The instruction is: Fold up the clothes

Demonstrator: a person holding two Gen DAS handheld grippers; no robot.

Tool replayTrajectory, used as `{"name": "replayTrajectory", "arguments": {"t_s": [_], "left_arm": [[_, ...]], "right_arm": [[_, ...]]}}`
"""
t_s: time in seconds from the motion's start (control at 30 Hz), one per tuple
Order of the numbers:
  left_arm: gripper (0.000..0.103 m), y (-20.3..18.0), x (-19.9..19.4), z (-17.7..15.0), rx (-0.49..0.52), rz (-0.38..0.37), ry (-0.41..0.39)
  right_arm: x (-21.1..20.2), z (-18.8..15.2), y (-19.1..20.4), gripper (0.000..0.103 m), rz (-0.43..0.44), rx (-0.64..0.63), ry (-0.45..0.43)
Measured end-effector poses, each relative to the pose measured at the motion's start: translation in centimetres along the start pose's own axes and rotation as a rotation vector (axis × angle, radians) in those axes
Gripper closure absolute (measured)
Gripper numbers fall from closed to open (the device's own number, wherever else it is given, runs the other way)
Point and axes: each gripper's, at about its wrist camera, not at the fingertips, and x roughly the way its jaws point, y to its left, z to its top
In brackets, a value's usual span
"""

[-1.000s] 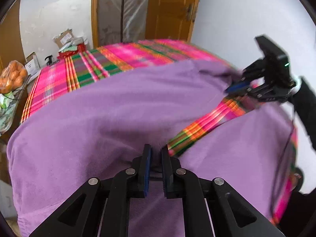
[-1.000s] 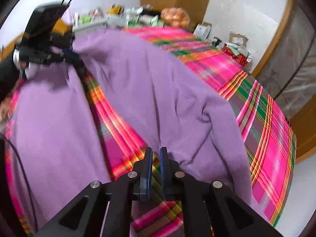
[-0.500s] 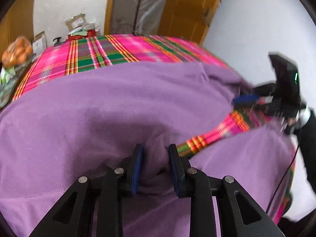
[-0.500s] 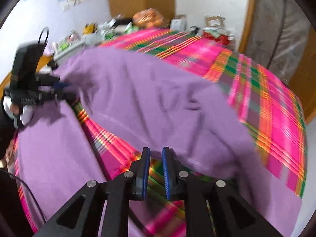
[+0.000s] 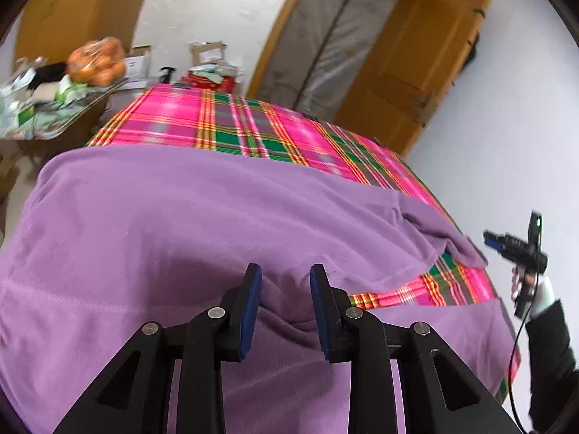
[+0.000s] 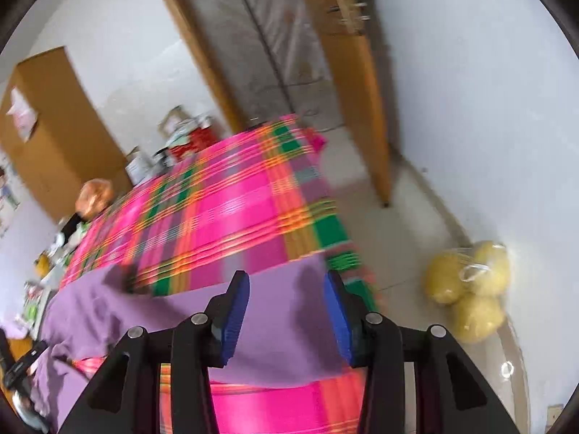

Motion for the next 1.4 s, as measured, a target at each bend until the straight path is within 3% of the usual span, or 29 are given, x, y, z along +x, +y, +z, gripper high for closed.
{"name": "replayTrajectory", "arguments": {"t_s": [0.2, 0.4, 0.47, 0.5, 0.6, 0.7, 0.8, 0.93, 1.1, 1.17, 1.23, 1.4], "left_arm": [[0.074, -0.8, -1.2, -0.8, -0.003, -0.008, -0.04], [0.074, -0.3, 0.1, -1.2, -0.01, 0.024, -0.01], [0.074, -0.1, 0.4, -1.5, -0.012, 0.033, -0.008], [0.074, 0.1, 0.7, -1.5, -0.016, 0.033, -0.005], [0.074, 0.4, 1.2, -1.5, -0.034, 0.021, 0.008], [0.074, 0.7, 1.3, -1.4, -0.051, 0.004, 0.011], [0.073, 1.0, 1.6, -1.5, -0.07, -0.01, 0.021], [0.072, 1.3, 1.6, -1.6, -0.084, -0.024, 0.024], [0.071, 1.4, 1.8, -1.6, -0.092, -0.033, 0.034], [0.071, 1.4, 1.9, -1.6, -0.096, -0.037, 0.035], [0.071, 1.4, 1.9, -1.6, -0.097, -0.04, 0.038], [0.071, 1.0, 1.8, -1.6, -0.08, -0.027, 0.029]], "right_arm": [[2.8, 0.2, 0.0, 0.058, 0.025, -0.073, 0.095], [5.6, -0.2, 1.0, 0.058, 0.01, -0.174, 0.154], [5.8, -0.2, 1.6, 0.096, -0.002, -0.214, 0.177], [5.6, -0.3, 1.9, 0.097, 0.014, -0.222, 0.179], [4.0, 0.6, 1.4, 0.097, 0.025, -0.175, 0.11], [2.3, 2.3, -0.6, 0.097, 0.023, -0.046, 0.021], [2.1, 3.7, -1.7, 0.096, 0.004, 0.022, -0.008], [2.9, 4.7, -0.8, 0.096, -0.017, 0.011, -0.025], [5.6, 5.0, -1.7, 0.09, -0.094, 0.017, 0.031], [5.5, 4.2, -2.4, 0.075, -0.078, 0.06, 0.034], [5.2, 3.3, -3.1, 0.066, -0.05, 0.1, 0.03], [3.3, 1.1, -5.4, 0.062, -0.04, 0.219, 0.016]]}}
